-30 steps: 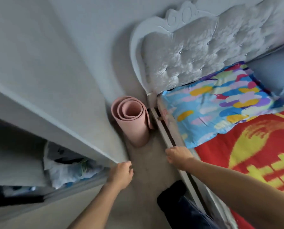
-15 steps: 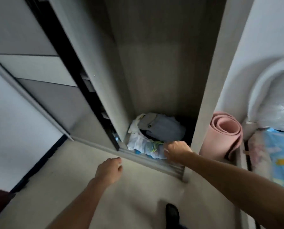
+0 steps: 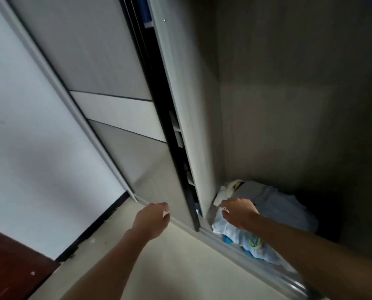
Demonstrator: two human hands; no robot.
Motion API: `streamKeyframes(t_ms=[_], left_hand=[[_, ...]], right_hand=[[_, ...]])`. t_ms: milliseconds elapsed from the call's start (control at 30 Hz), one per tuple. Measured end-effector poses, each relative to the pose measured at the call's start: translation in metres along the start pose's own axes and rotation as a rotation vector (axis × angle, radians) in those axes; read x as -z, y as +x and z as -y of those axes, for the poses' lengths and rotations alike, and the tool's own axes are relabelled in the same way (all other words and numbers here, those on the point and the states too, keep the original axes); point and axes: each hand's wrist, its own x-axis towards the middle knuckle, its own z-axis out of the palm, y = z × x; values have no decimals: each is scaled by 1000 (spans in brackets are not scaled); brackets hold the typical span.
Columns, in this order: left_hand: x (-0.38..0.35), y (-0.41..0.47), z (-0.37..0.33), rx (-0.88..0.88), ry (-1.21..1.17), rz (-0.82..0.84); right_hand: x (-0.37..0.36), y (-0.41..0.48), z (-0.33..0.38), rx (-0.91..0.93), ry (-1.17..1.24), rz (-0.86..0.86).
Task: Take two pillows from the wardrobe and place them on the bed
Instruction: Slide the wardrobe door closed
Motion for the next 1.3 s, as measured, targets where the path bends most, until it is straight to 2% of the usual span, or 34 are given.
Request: streamKeyframes(t_ms=[267, 433, 633, 767, 1000, 1133, 1300], left_hand=[[67, 95, 56, -21, -77, -132], [111, 178, 68, -130, -207, -249], [194, 278, 60, -398, -300, -515], [240, 314, 49, -601, -341, -632], [245, 330, 38, -773, -408, -727], [249, 328, 32, -791, -377, -752], [247, 317, 15, -783, -339, -704]], right_hand=[[69, 112, 41, 63, 58, -132], [91, 178, 54, 34, 87, -220], [113, 259, 78, -91, 159, -387], [119, 298, 97, -238, 160, -394], [114, 316, 105, -333, 95, -436], [113, 310, 104, -339, 80, -453], [116, 284, 94, -366, 59, -462]])
